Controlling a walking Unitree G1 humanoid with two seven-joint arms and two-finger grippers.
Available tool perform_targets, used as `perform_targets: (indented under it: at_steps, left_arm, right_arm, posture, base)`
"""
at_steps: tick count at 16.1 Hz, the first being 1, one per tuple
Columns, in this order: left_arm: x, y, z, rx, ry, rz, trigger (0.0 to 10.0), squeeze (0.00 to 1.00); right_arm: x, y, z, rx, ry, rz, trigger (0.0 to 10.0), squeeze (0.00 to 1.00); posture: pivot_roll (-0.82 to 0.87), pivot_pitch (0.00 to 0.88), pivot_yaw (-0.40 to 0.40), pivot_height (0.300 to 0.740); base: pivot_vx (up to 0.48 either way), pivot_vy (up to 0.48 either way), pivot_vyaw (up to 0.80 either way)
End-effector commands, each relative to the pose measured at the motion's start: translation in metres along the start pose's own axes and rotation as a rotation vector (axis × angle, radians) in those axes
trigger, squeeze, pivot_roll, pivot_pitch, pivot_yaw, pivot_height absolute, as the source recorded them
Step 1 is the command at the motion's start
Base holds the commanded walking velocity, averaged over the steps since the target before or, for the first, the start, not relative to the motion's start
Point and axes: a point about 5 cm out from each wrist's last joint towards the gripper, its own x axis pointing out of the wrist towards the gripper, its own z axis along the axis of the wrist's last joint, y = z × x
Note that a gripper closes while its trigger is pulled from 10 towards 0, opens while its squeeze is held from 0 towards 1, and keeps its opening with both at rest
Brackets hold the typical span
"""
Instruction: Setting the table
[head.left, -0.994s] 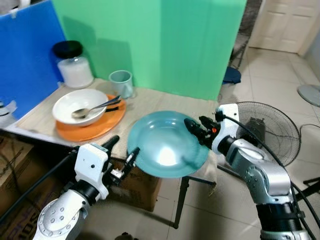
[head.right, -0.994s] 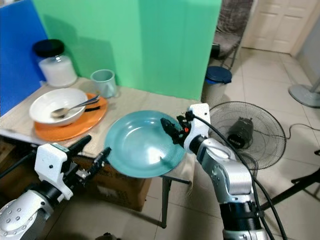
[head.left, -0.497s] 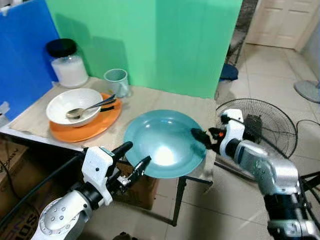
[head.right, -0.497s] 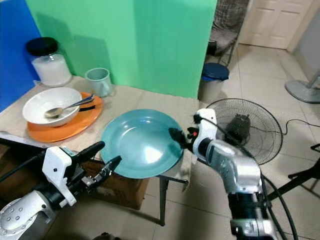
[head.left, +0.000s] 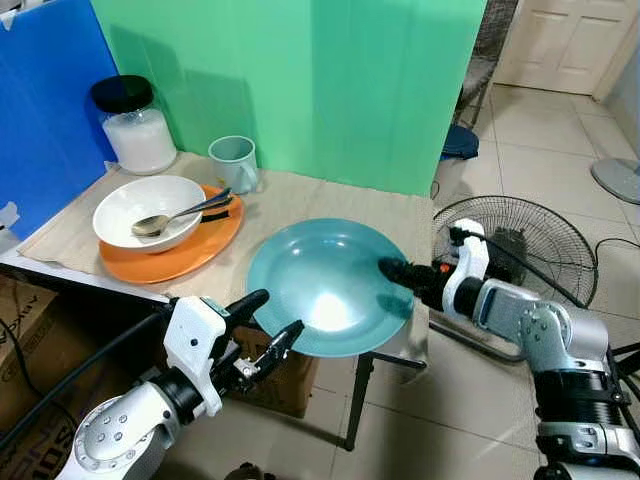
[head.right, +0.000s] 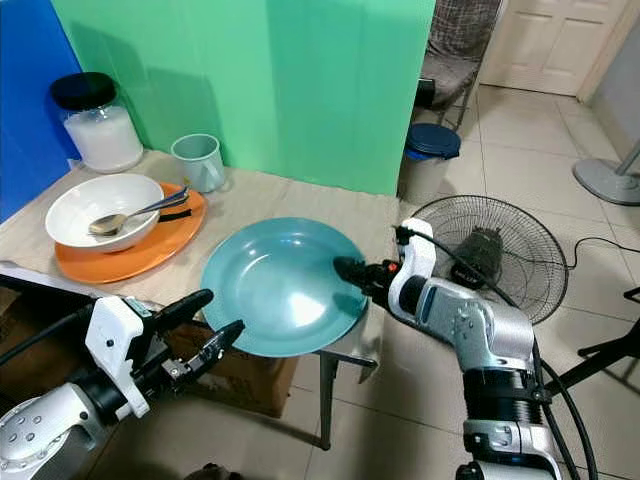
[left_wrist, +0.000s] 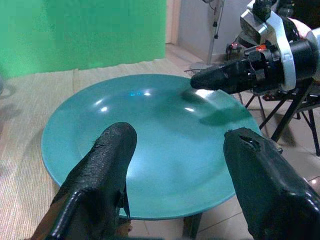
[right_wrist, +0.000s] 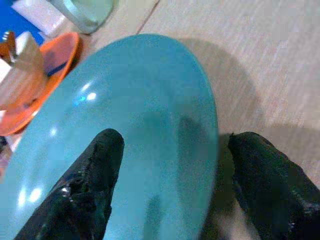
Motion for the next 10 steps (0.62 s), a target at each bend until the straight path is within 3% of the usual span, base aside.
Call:
perform_targets:
  at_steps: [1, 3, 10]
  left_arm:
    - [-0.003, 0.000, 0.003, 0.010, 0.001, -0.004, 10.0, 0.00]
    - [-0.004, 0.000, 0.002, 0.004, 0.005, -0.009, 10.0, 0.00]
    - [-0.007, -0.002, 0.000, -0.014, 0.021, -0.032, 10.0, 0.00]
  right_arm:
    - [0.001, 0.002, 0.002, 0.026, 0.004, 0.018, 2.1, 0.00]
    - [0.001, 0.005, 0.001, 0.057, 0.012, 0.046, 0.0, 0.00]
    - [0.002, 0.005, -0.009, 0.154, 0.048, 0.084, 0.0, 0.00]
  posture:
    - [-0.06, 0.009, 0.021, 0.740]
    - [-0.05, 0.007, 0.017, 0.740]
    - [-0.05, 0.000, 0.012, 0.740]
  base:
    - [0.000, 0.000, 0.00]
    - [0.000, 0.000, 0.00]
    - [0.000, 0.000, 0.00]
